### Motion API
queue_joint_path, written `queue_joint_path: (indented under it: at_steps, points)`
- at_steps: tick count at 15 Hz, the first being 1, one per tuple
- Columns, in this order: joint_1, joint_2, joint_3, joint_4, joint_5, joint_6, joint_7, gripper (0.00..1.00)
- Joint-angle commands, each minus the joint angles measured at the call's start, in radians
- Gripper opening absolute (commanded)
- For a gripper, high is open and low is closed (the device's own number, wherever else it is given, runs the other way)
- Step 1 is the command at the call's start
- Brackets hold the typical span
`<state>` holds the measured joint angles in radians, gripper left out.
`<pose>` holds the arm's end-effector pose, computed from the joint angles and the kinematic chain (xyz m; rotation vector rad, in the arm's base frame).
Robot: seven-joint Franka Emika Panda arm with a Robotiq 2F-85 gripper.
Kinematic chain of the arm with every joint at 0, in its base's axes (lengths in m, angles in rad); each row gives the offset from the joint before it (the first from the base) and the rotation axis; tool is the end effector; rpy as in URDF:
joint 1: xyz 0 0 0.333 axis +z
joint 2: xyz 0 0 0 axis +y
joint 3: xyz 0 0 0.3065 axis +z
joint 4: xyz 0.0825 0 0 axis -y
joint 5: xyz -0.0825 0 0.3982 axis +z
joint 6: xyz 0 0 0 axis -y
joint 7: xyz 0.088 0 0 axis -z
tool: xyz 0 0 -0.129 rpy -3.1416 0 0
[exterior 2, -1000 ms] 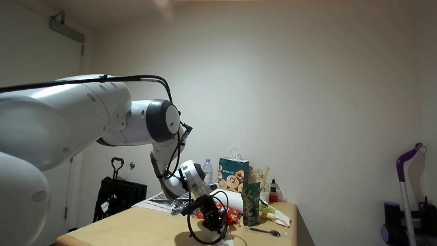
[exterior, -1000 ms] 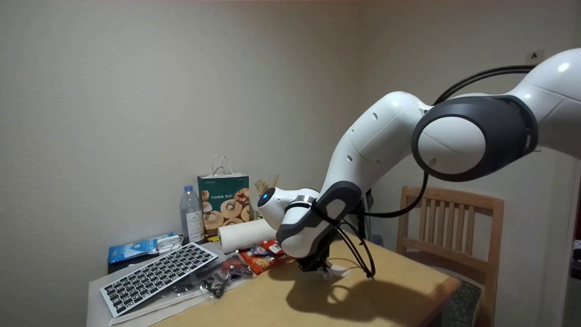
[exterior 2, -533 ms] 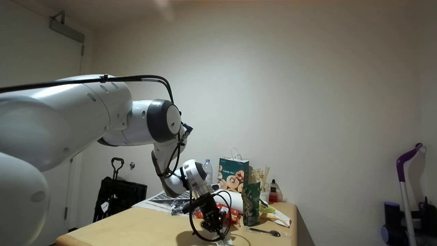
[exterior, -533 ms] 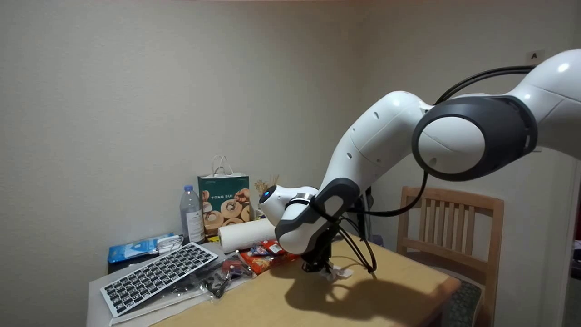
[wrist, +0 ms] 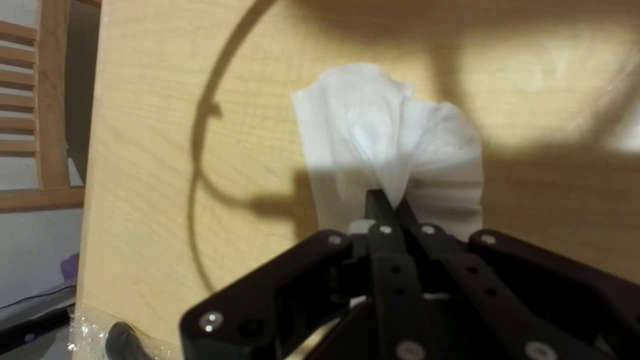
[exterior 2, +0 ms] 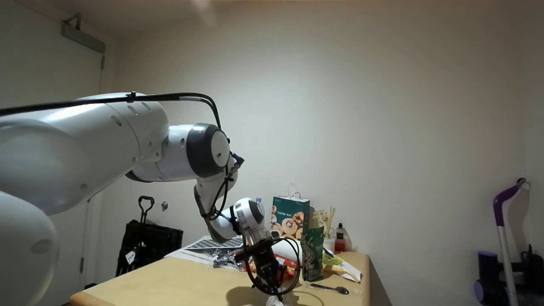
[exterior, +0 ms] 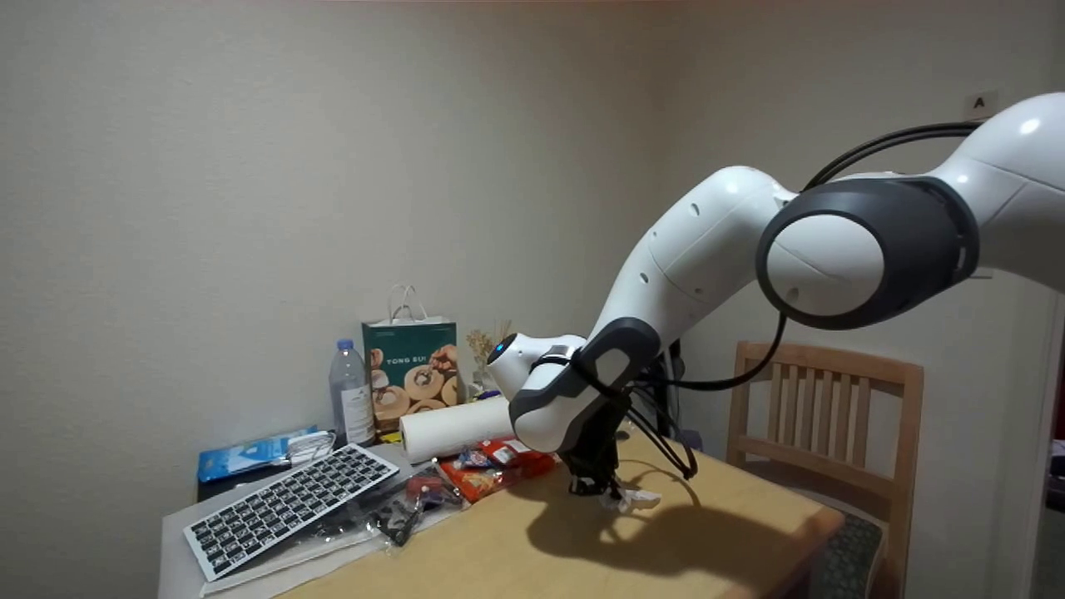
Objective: Wipe the table with the white cloth
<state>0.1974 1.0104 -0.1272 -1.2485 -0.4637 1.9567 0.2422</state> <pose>0.7180 0.0292 0.1027 2.5701 0.1495 -0.2750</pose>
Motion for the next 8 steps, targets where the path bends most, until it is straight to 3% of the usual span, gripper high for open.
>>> queue_joint_path:
  at_steps: [1,4,8]
  points:
    - [0.008,0.005,-0.009,0.008,0.009,0.001,-0.004,0.02]
    - [0.011,0.006,-0.009,0.009,0.009,0.001,-0.004,0.00]
    - [-0.018,-0.031,0.034,-0.134,0.014,0.110,-0.082,0.00]
